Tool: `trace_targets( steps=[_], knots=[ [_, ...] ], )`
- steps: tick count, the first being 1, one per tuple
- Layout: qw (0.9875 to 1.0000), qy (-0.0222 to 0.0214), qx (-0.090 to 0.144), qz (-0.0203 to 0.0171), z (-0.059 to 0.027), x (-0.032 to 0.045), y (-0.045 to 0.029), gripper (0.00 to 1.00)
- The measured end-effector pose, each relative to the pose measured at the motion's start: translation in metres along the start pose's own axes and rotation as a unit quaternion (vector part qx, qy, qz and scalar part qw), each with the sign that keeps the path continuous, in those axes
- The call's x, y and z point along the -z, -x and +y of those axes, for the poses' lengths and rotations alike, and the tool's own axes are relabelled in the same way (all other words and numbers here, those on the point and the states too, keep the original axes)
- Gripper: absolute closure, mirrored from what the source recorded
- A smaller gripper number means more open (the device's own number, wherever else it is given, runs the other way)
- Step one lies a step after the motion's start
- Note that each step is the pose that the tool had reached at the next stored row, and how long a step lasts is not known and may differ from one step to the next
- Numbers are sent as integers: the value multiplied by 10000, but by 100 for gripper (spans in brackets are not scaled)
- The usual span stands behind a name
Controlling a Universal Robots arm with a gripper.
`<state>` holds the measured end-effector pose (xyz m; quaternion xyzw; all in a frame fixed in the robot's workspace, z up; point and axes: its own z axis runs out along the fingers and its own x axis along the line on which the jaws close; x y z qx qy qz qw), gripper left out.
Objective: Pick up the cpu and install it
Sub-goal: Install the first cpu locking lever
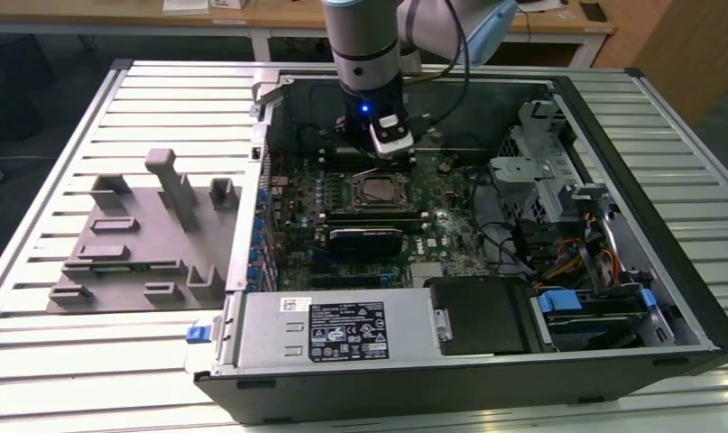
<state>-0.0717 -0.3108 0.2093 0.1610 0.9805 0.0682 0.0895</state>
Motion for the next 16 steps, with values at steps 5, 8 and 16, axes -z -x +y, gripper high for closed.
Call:
trace_targets(
  steps=[5, 8, 16],
  knots=[
    [9999, -20, -98, -18, 42, -13, -17, 89],
    [9999, -34, -153, -29, 66, -22, -26, 89],
    [9991, -113, -388, -103, 72, -45, -34, 89]
  ],
)
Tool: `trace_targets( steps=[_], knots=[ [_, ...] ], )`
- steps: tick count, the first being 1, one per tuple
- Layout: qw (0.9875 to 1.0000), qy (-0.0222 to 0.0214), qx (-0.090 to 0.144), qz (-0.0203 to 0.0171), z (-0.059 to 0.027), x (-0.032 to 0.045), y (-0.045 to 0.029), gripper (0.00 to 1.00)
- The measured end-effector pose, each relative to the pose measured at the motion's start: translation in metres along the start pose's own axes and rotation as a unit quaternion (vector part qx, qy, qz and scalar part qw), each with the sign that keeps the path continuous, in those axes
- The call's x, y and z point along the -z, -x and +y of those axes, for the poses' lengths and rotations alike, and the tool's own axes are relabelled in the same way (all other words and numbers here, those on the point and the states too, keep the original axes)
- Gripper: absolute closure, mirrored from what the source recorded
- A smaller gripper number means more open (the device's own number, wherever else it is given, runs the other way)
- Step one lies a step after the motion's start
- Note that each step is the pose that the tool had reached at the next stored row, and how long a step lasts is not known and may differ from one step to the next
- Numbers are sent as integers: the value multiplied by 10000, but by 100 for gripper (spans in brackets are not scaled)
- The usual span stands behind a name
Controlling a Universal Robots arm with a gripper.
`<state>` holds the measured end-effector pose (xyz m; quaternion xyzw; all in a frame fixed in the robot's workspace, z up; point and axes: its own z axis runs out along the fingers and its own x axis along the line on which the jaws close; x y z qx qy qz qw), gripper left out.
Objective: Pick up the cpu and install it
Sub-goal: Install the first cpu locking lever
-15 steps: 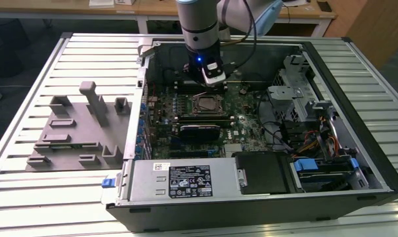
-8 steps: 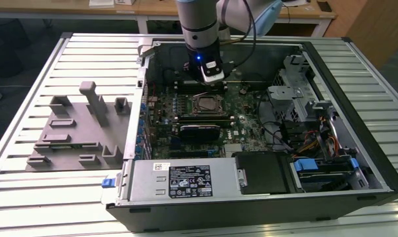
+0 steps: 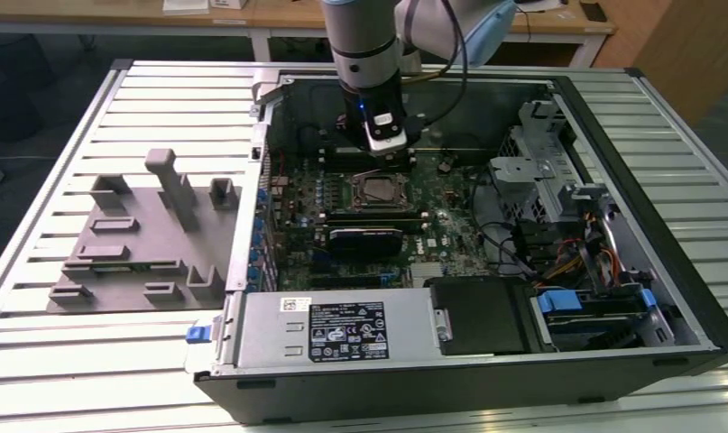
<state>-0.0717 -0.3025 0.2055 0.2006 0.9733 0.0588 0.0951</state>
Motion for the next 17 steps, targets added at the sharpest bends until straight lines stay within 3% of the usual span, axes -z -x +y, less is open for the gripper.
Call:
trace_targets(
  steps=[10, 17],
  knots=[
    [9997, -29, -225, -55, 21, -20, -45, 89],
    [9995, -13, -295, -127, 17, -41, -52, 89]
  ],
)
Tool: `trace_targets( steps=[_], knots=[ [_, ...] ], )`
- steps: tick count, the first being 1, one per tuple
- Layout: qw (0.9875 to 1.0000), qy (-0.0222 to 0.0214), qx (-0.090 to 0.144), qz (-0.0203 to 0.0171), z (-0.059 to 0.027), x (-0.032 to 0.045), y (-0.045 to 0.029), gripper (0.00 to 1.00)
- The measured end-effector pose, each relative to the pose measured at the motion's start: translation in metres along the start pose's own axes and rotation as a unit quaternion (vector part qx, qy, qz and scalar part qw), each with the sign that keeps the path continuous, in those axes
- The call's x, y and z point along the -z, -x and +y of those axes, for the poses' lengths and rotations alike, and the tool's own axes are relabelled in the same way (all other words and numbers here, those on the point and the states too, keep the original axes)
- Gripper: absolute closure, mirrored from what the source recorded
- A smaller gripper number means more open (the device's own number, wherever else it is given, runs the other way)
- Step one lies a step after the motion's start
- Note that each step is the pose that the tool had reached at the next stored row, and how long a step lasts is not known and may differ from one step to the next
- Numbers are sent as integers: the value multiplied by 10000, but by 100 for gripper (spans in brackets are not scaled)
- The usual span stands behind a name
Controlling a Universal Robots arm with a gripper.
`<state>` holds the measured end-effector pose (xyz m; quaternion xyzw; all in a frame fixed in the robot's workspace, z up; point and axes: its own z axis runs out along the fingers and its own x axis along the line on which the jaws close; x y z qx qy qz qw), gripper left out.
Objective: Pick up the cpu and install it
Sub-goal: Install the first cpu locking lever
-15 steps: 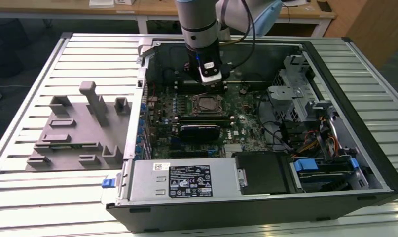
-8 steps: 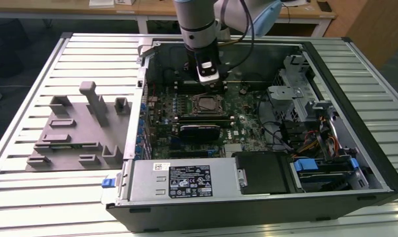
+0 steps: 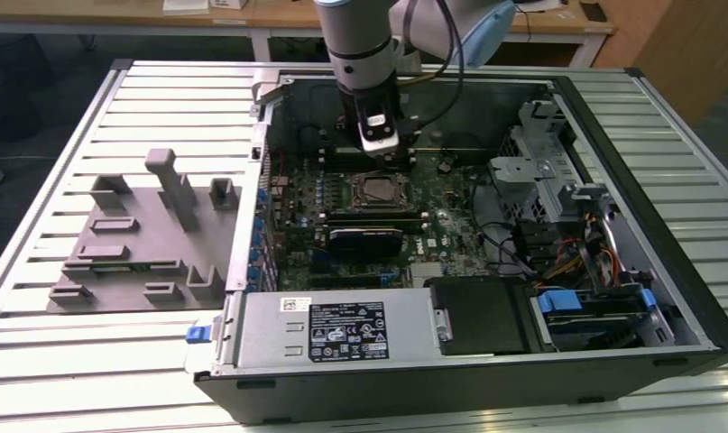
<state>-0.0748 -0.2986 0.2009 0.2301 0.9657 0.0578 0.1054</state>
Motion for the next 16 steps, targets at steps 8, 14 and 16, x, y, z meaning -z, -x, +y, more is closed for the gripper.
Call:
trace_targets(
  steps=[8, 14, 16],
  knots=[
    [10000, 3, -40, -27, 14, -11, -25, 89],
    [10000, 11, -56, -55, 13, -26, -37, 89],
    [10000, 15, -57, -71, 12, -34, -38, 89]
  ],
)
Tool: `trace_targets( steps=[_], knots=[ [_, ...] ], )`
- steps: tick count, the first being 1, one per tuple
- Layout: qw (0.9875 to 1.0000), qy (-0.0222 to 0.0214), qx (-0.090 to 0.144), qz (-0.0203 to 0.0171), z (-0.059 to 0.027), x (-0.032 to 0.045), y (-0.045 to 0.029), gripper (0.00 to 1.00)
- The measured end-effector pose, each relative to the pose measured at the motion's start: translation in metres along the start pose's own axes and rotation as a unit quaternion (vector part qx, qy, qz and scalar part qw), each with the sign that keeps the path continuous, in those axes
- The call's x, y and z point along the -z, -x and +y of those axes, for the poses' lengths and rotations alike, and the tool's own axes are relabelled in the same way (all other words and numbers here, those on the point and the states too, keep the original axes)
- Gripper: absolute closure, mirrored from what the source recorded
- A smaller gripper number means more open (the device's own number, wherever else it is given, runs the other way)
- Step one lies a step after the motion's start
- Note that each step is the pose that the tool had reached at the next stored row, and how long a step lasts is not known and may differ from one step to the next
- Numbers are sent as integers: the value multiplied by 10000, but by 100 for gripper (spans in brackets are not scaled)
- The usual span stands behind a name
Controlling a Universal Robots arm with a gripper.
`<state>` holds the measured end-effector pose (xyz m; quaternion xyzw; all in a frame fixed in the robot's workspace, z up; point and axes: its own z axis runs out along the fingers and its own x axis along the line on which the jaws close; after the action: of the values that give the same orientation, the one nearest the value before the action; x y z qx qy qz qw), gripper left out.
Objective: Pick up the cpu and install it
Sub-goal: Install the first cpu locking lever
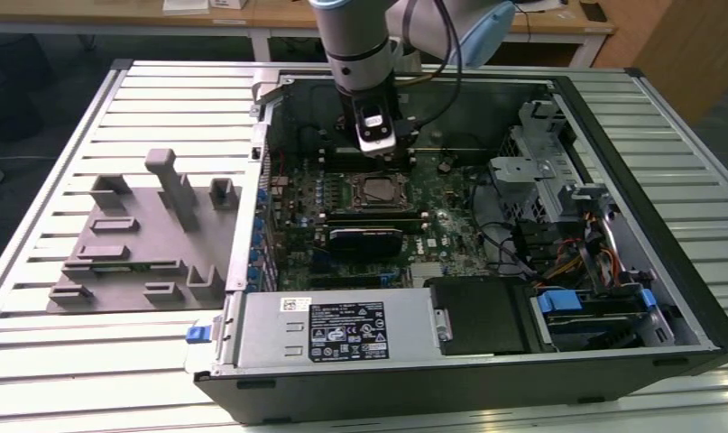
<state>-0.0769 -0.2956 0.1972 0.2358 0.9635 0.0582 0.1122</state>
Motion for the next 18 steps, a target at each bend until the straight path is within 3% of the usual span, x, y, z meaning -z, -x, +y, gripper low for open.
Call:
trace_targets(
  steps=[9, 18],
  knots=[
    [10000, 6, 6, -50, -6, -27, -5, 89],
    [10000, 3, 9, -71, -21, -39, 0, 89]
  ],
)
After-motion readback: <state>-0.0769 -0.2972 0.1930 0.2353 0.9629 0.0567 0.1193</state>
